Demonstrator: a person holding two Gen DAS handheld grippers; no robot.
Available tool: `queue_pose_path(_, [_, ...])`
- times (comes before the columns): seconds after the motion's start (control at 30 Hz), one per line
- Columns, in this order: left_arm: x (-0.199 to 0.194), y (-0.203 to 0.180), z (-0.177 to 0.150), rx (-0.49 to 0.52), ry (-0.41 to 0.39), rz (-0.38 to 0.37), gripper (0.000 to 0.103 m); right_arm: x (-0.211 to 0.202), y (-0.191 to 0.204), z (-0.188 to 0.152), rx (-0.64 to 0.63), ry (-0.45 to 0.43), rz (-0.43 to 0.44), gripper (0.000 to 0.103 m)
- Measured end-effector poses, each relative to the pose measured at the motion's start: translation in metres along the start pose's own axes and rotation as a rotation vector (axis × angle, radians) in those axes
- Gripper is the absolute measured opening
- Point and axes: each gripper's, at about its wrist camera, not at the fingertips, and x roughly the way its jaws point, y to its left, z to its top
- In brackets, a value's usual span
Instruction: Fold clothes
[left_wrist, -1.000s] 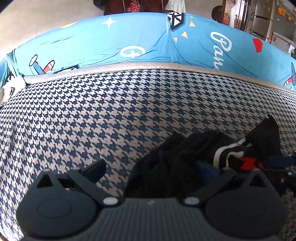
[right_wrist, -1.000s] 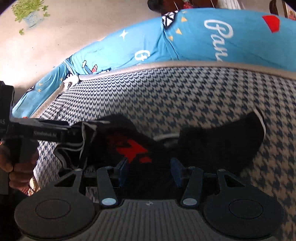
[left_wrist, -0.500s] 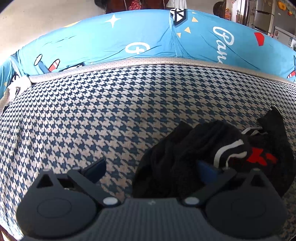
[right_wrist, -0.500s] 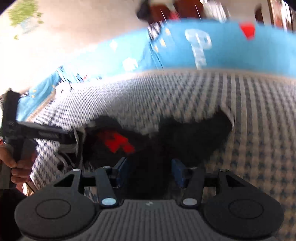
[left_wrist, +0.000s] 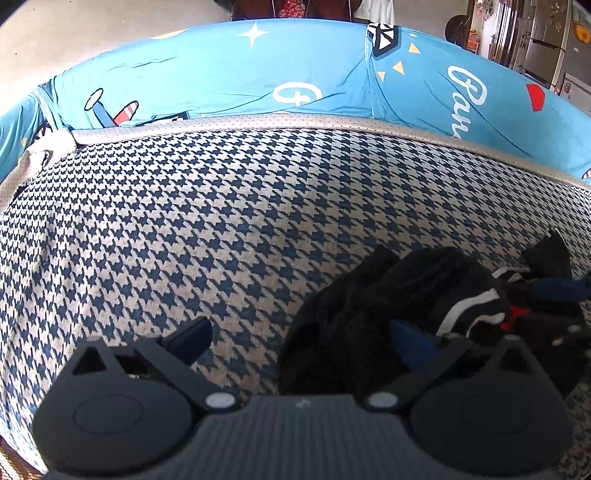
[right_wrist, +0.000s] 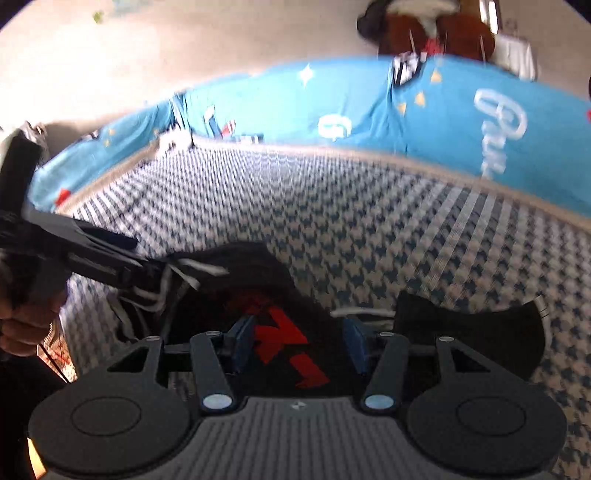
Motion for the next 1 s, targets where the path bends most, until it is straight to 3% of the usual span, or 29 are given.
queue_pose_path(0.13, [0.002,0.0,0.002,-0.009,-0.01,0.004,0.103,0.02,-0.002,-0.002,-0.024,0.029,0.008,0.052])
queue_pose_path(0.2, [0.002,-0.001,0.004,-0.009,-0.021,0.012,0.103,0.024,-0.003,-0.002,-0.013,0.031,0.012,0.035])
queue_pose_path(0.4, [0.0,-0.016,0.013,0.026,-0.085,0.088,0.103,0.018,-0.004,0.004,0.011,-0.028,-0.02,0.005])
queue_pose_path(0.57, [0.003,-0.02,0.022,-0.012,-0.097,0.088,0.103,0.005,-0.015,0.015,0.089,-0.082,0.003,0.004])
queue_pose_path(0.67, [0.0,-0.017,0.026,-0.052,-0.095,0.043,0.103,-0.002,-0.02,0.02,0.122,-0.1,0.029,0.005])
queue_pose_path(0.73, [-0.005,-0.016,0.027,-0.054,-0.106,0.001,0.103,-0.002,-0.015,0.019,0.073,-0.073,0.036,0.01])
queue_pose_path(0.9, [-0.022,-0.023,0.022,-0.005,-0.156,-0.108,0.103,-0.001,-0.015,0.007,0.014,0.008,0.05,0.046])
queue_pose_path(1.0, [-0.029,-0.029,0.021,0.028,-0.169,-0.176,0.103,0.003,-0.018,-0.002,0.001,0.055,0.066,0.06])
